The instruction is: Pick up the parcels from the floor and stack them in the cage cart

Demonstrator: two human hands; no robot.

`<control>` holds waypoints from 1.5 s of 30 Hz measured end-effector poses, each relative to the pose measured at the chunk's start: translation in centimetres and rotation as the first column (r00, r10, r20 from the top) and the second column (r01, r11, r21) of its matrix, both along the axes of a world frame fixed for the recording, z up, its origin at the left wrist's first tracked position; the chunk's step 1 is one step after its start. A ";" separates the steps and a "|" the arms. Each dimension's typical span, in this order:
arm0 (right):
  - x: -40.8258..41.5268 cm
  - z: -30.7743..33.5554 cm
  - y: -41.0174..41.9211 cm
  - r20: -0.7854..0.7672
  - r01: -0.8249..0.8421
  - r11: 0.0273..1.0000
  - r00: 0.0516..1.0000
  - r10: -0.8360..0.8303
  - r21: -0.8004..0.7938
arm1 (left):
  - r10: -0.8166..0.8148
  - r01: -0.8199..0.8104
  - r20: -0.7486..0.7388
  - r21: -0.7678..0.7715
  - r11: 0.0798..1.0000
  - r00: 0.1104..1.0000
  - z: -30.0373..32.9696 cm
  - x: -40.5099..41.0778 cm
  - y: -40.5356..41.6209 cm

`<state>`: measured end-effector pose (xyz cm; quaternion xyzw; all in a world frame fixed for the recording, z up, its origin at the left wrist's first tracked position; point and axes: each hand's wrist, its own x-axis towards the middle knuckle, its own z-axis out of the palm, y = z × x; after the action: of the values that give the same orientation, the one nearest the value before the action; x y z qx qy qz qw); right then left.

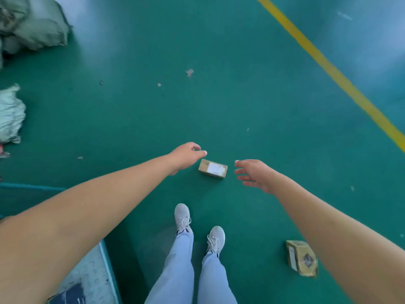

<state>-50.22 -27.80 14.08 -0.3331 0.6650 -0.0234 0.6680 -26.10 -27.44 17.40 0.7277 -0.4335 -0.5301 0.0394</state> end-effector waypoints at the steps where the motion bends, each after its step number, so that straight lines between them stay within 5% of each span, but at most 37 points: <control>1: -0.4 -1.4 -0.1 -0.009 0.016 1.000 1.000 -0.016 0.008 | 0.003 -0.003 -0.005 0.014 1.000 1.000 -1.8 -0.2 -0.6; 16: 2.1 -40.3 -2.8 -0.106 0.141 0.976 0.987 -0.125 0.164 | 0.117 -0.104 -0.025 0.302 0.948 0.993 -42.1 2.3 -6.3; 27: 5.9 -62.9 -6.6 -0.156 0.326 0.942 0.938 -0.311 0.084 | 0.205 -0.184 -0.041 0.295 0.937 0.978 -65.1 4.3 -9.2; 36: 7.4 -67.8 -7.9 -0.144 0.381 0.920 0.919 -0.366 0.089 | 0.293 -0.248 -0.077 0.353 0.902 0.953 -69.9 4.2 -11.4; 45: 10.4 -53.6 -7.9 -0.117 0.465 0.881 0.883 -0.455 0.084 | 0.450 -0.393 -0.129 0.317 0.863 0.884 -56.2 8.6 -9.2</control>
<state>-39.78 -35.67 -39.52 -0.1295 0.7560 -0.1293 0.6285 -17.53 -36.64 -38.84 0.7466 -0.1769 -0.6344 0.0936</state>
